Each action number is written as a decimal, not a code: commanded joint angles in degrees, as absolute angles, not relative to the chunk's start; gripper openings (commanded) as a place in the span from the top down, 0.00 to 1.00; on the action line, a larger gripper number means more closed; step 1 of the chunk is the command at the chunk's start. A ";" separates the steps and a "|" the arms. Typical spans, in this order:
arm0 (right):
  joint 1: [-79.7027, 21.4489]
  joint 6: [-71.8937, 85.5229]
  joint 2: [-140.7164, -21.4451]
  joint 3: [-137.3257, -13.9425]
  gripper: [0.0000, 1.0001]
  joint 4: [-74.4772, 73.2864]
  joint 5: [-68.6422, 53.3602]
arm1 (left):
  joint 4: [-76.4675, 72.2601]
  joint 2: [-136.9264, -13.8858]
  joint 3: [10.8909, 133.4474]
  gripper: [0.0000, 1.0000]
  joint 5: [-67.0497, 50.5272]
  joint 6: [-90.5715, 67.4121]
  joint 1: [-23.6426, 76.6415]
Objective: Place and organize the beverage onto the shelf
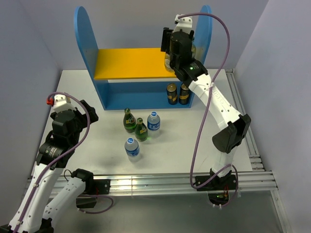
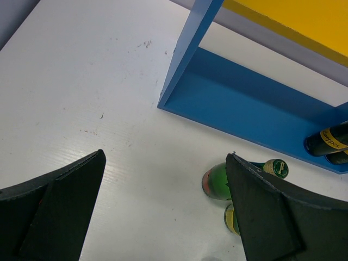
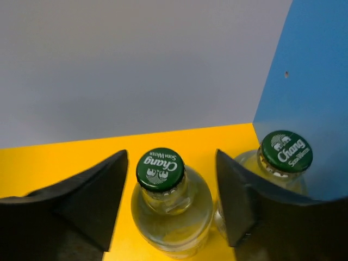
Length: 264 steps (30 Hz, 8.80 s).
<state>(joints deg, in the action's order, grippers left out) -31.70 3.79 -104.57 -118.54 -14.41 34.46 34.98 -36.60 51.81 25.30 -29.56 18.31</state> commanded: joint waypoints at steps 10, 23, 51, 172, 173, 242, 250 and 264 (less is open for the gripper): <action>-33.92 6.94 -94.05 -110.49 0.01 -12.04 30.59 | 34.28 -36.74 52.65 0.01 26.01 -29.27 18.02; -48.06 15.37 -64.12 -77.93 0.00 -10.20 37.62 | 30.15 -36.29 50.62 0.01 21.65 -29.19 18.02; -58.18 31.46 -30.76 -36.57 0.01 -20.48 38.76 | 0.63 -48.07 32.79 0.01 34.09 -29.71 43.24; -58.09 31.64 -30.15 -31.55 0.02 -21.01 40.61 | 14.94 -95.02 114.96 0.17 36.65 -8.44 20.65; -58.10 31.64 -30.15 -31.55 0.02 -21.01 40.61 | 15.12 -94.84 114.87 0.16 36.74 -8.61 20.74; -58.09 32.08 -30.94 -31.82 0.02 -21.53 41.04 | 5.28 -69.43 46.14 0.27 37.79 -33.31 56.34; -58.09 31.90 -31.38 -31.90 0.02 -21.45 40.78 | 5.63 -71.45 47.46 0.34 40.08 -33.14 56.60; -58.01 31.73 -31.81 -31.90 0.03 -21.27 40.61 | 4.22 -74.44 49.83 0.90 44.12 -31.81 56.87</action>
